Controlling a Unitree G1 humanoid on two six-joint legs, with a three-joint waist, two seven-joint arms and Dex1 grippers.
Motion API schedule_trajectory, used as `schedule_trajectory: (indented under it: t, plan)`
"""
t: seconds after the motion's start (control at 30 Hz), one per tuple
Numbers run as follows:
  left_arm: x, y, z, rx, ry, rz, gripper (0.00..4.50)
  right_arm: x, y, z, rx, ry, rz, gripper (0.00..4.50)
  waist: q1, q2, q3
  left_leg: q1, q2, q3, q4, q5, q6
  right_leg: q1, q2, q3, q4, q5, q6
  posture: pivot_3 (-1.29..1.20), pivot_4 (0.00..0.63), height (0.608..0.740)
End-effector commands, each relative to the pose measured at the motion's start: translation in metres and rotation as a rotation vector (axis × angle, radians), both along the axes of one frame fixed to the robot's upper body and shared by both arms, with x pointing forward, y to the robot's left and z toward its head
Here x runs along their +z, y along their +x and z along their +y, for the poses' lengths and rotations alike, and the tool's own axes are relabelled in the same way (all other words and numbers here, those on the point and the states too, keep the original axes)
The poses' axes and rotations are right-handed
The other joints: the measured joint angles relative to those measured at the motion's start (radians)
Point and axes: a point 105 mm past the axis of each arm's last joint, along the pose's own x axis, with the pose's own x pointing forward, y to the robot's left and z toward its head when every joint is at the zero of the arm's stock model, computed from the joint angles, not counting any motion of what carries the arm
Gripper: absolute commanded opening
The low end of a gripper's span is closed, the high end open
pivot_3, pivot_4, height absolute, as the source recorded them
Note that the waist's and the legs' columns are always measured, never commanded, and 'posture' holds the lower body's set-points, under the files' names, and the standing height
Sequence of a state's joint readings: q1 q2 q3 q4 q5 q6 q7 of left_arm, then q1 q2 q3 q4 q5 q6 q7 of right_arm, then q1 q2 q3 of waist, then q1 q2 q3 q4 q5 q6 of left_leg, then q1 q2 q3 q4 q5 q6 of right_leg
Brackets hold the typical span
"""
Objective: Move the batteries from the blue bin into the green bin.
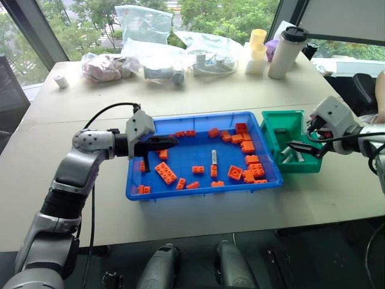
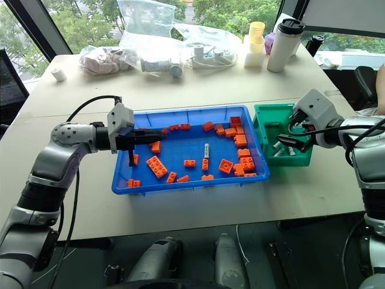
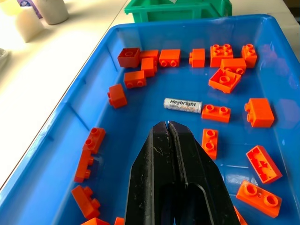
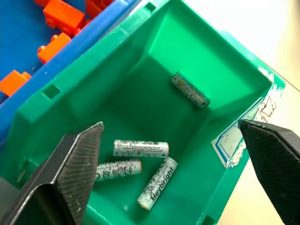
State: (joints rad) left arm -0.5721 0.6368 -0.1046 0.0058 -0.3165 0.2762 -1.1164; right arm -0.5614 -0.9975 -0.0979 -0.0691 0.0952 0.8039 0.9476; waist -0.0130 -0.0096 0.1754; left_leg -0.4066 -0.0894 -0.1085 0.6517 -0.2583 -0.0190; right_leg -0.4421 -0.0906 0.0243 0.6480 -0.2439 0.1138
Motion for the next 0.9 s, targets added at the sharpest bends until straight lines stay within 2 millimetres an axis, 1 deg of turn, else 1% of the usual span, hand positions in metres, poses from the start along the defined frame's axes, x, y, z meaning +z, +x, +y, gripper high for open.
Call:
schedule_trajectory:
  t: [0.03,0.07,0.13,0.2,0.27,0.3,0.33,0.43,0.53,0.67,0.9]
  plan:
    - [0.013,0.000,0.002,-0.001,-0.004,-0.050,0.00,0.038,0.001,0.043,0.147,0.066,-0.109,4.46,-0.002,0.000,0.000,0.000,0.000,0.000,0.000,0.000,0.000,0.000,0.000,0.000,0.000,0.000,0.000,0.00,0.150,0.740]
    - [0.013,0.000,0.003,0.000,-0.003,-0.050,0.00,0.041,0.001,0.056,0.192,0.089,-0.109,4.46,-0.005,0.000,0.000,0.000,0.000,0.000,0.000,0.000,0.000,0.000,0.000,0.000,0.000,0.000,0.000,0.00,0.150,0.740]
    - [0.013,-0.001,0.003,0.001,-0.001,-0.051,0.00,0.036,0.001,0.093,0.304,0.195,-0.066,4.46,-0.006,0.000,0.000,0.000,0.001,0.000,0.000,0.000,0.000,0.000,0.001,0.000,0.000,0.000,0.000,0.00,0.150,0.740]
    - [0.014,0.000,0.003,0.004,0.000,-0.054,0.00,0.018,-0.003,0.127,0.422,0.209,0.000,4.46,-0.002,0.000,0.000,0.000,0.001,-0.001,0.000,0.000,0.000,0.000,0.001,0.000,0.000,0.000,0.000,0.00,0.150,0.740]
    - [0.014,0.000,0.003,0.006,0.000,-0.056,0.00,0.002,-0.004,0.143,0.468,0.201,0.044,4.46,0.004,0.000,0.000,0.000,0.001,-0.001,0.000,0.000,0.000,0.000,0.001,0.000,0.000,0.000,0.000,0.00,0.150,0.740]
    - [0.015,0.000,0.003,0.006,0.000,-0.057,0.00,-0.003,-0.003,0.147,0.471,0.205,0.061,4.46,0.007,-0.001,0.000,-0.001,0.000,-0.002,0.000,0.000,0.000,0.000,0.000,-0.001,0.000,0.000,0.000,0.00,0.150,0.740]
    - [0.016,-0.001,0.003,0.009,-0.001,-0.060,0.00,-0.015,0.004,0.153,0.438,0.211,0.091,4.46,0.009,-0.001,0.000,-0.001,-0.001,-0.002,0.002,0.000,0.000,0.000,-0.001,-0.001,0.000,0.000,0.000,0.00,0.150,0.740]
    - [0.016,-0.003,0.005,0.021,0.000,-0.063,0.00,-0.042,0.015,0.165,0.355,0.181,0.144,4.46,0.005,-0.001,0.000,-0.002,-0.001,-0.002,0.004,0.001,-0.002,0.001,-0.001,-0.001,0.000,0.000,0.000,0.00,0.150,0.740]
    - [0.014,-0.006,0.010,0.042,0.003,-0.059,0.00,-0.048,0.012,0.174,0.340,0.182,0.164,4.46,0.000,-0.001,0.000,-0.002,-0.001,-0.002,0.003,0.002,-0.003,0.000,-0.001,-0.001,0.001,0.000,0.000,0.00,0.150,0.740]
    - [0.013,-0.009,0.012,0.053,0.000,-0.052,0.00,-0.066,0.014,0.174,0.262,0.171,0.210,4.46,-0.001,-0.001,0.000,-0.002,-0.001,-0.002,0.002,0.002,-0.003,-0.001,-0.001,-0.001,0.000,0.000,0.000,0.00,0.150,0.740]
    - [0.013,-0.010,0.013,0.062,0.001,-0.049,0.00,-0.083,0.013,0.181,0.169,0.201,0.279,4.46,-0.001,-0.001,0.000,-0.002,-0.001,-0.002,0.002,0.002,-0.003,-0.001,-0.001,-0.001,0.001,0.000,0.000,0.00,0.150,0.740]
